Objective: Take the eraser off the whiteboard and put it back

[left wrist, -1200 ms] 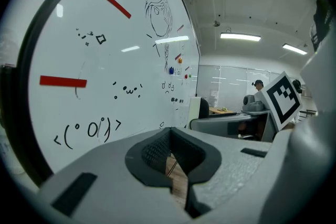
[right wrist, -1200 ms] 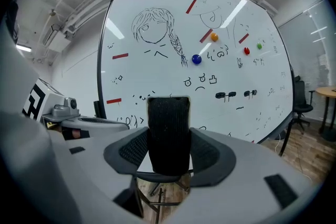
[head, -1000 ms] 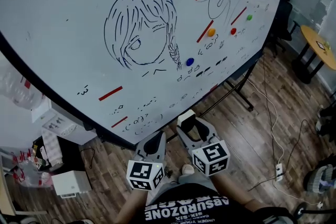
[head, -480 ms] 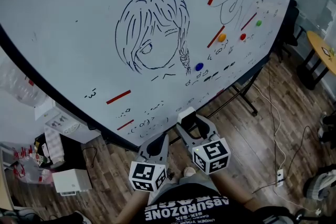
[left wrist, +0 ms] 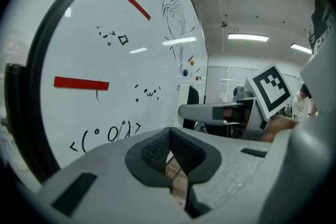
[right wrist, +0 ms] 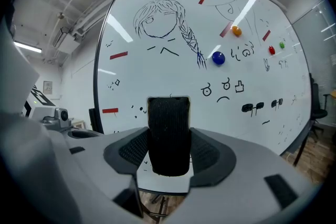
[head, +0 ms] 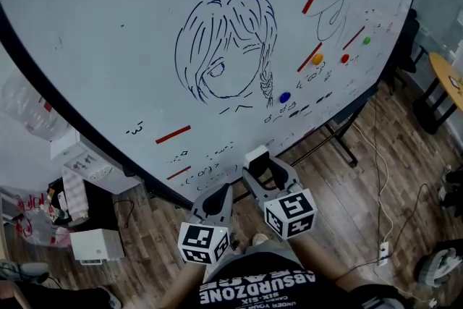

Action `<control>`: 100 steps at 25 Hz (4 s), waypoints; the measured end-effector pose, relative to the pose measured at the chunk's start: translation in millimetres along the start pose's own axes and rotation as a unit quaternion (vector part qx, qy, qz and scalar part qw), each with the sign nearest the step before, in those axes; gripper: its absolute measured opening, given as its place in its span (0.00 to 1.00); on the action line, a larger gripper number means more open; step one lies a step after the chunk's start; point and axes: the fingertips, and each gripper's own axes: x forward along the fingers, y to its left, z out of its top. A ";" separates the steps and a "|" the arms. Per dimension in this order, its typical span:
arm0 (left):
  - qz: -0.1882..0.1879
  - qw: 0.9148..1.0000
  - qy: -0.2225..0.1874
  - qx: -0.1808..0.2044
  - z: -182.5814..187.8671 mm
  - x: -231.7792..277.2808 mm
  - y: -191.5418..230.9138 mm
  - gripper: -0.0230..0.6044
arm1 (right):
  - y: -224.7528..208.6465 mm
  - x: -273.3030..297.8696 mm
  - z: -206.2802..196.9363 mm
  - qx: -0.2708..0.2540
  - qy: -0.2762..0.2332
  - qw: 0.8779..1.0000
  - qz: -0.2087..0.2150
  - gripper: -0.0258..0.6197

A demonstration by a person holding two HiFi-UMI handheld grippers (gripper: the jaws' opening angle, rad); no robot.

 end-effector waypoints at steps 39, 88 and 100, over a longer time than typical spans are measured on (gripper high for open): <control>0.039 0.999 -0.007 -0.003 -1.0 -32.7 12.4 0.04 | 47.4 39.2 35.6 -0.067 -0.034 0.997 0.029 0.40; 0.039 0.999 -0.006 0.001 -1.2 -46.5 13.1 0.04 | 48.8 19.3 30.9 -0.061 -0.056 0.997 0.001 0.40; 0.036 0.999 -0.012 0.003 1.5 -51.7 7.4 0.04 | 56.8 -9.4 22.2 -0.054 -0.061 0.997 0.013 0.31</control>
